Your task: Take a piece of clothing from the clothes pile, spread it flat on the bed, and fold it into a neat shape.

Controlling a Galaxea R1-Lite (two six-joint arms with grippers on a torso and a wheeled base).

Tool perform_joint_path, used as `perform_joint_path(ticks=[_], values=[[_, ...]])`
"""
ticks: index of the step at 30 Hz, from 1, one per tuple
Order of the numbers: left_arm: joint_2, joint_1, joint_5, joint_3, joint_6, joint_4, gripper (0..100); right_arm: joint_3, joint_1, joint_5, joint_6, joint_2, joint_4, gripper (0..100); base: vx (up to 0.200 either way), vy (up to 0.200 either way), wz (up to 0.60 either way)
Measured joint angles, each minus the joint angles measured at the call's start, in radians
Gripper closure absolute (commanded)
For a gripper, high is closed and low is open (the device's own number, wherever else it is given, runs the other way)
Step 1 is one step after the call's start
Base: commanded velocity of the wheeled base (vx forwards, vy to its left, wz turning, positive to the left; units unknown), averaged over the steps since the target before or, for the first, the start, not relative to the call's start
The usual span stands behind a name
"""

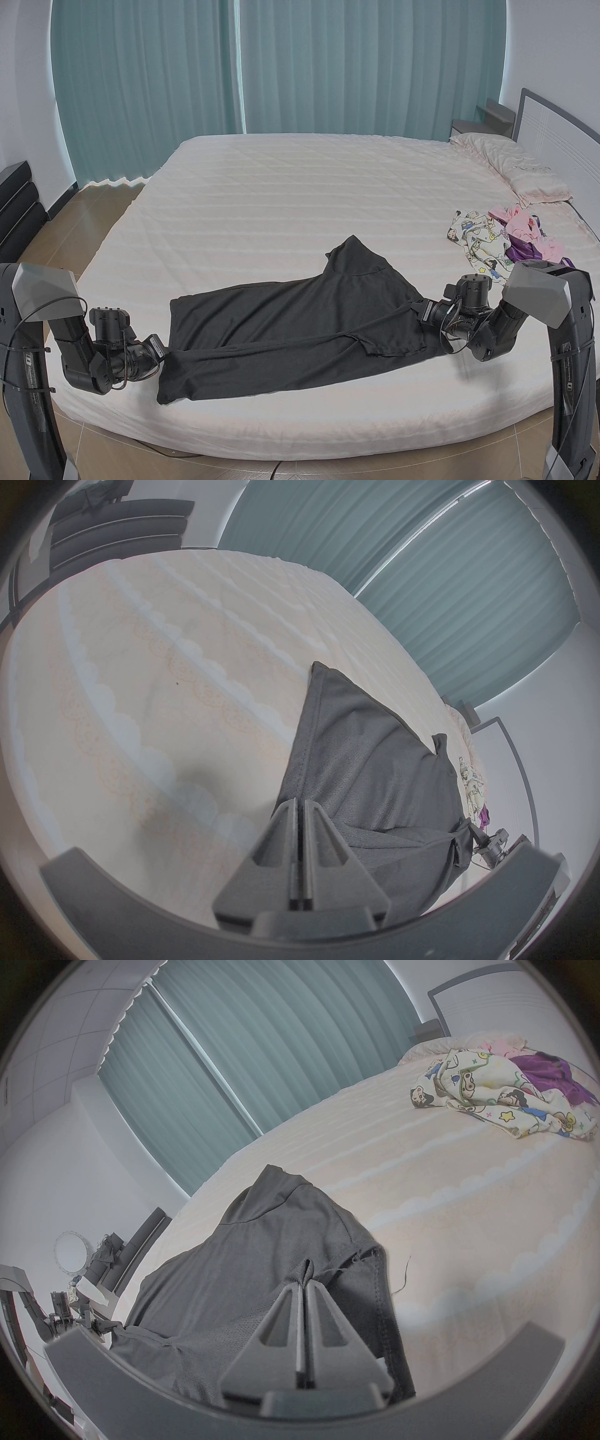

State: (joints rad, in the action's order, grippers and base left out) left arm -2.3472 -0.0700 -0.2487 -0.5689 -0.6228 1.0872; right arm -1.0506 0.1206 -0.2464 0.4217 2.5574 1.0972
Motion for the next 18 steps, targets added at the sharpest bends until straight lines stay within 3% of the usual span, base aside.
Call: perform_joint_path(ticks=[1,10,18], values=[[0.000,0.000,0.000,0.000,0.000,0.000,0,0.003,0.000,0.000,0.000,0.001,-0.001,0,0.000,0.000,0.00],[-0.001,0.004,0.000,0.000,-0.002,-0.001,0,0.014,0.004,0.009,0.004,-0.003,0.007,0,0.000,0.000,0.00],[0.011,-0.004,-0.002,0.005,-0.006,-0.001,0,0.108,0.000,0.163,0.059,-0.078,0.021,0,0.000,0.000,0.00]])
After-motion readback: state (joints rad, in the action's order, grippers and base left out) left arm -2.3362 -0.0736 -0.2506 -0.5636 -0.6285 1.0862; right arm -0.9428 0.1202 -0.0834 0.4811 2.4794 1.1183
